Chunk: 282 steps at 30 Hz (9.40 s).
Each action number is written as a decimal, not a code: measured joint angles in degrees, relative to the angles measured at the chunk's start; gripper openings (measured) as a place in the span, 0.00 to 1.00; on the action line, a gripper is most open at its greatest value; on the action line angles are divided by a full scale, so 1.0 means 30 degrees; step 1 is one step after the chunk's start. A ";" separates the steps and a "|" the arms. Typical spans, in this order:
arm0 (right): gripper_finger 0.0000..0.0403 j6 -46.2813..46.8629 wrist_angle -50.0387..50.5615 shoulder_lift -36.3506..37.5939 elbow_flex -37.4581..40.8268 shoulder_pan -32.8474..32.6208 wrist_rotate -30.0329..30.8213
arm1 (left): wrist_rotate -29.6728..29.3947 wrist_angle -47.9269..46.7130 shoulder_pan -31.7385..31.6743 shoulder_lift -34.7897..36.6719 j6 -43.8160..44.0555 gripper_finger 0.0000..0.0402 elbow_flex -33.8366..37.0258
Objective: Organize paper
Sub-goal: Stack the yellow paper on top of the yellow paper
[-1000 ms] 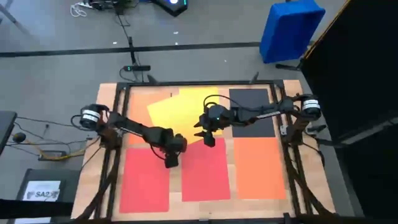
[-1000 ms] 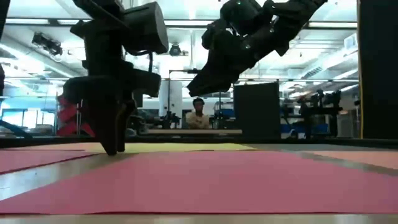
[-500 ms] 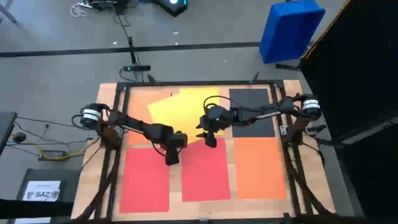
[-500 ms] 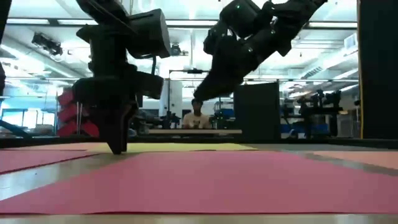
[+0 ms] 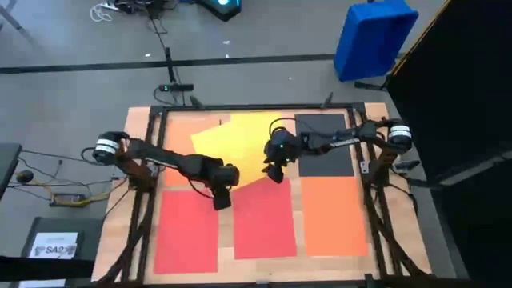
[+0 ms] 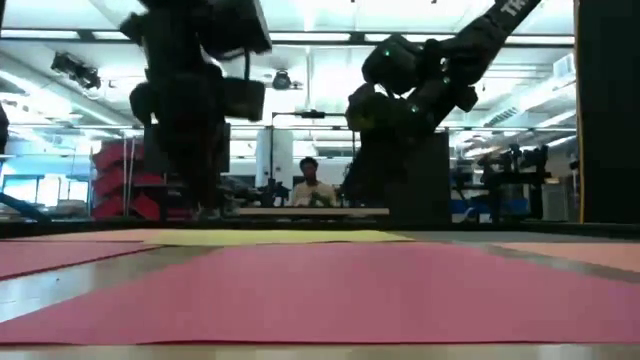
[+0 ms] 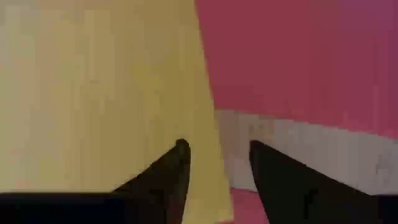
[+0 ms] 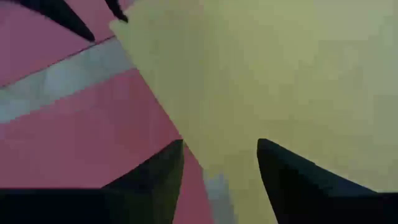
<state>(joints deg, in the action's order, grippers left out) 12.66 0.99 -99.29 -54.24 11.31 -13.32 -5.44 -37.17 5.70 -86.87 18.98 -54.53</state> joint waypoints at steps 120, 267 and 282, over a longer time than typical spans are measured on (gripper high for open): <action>0.43 -0.1588 0.3149 0.0000 0.0001 0.3060 0.6156 | -0.1959 0.1061 -1.0546 0.1960 -0.1362 0.53 0.1140; 0.33 0.1822 0.6343 0.0007 0.0009 0.4903 0.3859 | 0.1707 -0.1466 -1.2090 -0.7410 -1.4262 0.34 -0.5065; 0.33 0.1749 0.5923 0.0007 0.0009 0.4889 0.3482 | 0.2830 0.1789 -1.1853 -0.7679 -1.4811 0.34 -0.5738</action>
<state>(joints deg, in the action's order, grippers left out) 17.91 18.76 -99.26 -54.22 25.98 -2.87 3.05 -31.80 -29.85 -109.90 -25.45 -71.75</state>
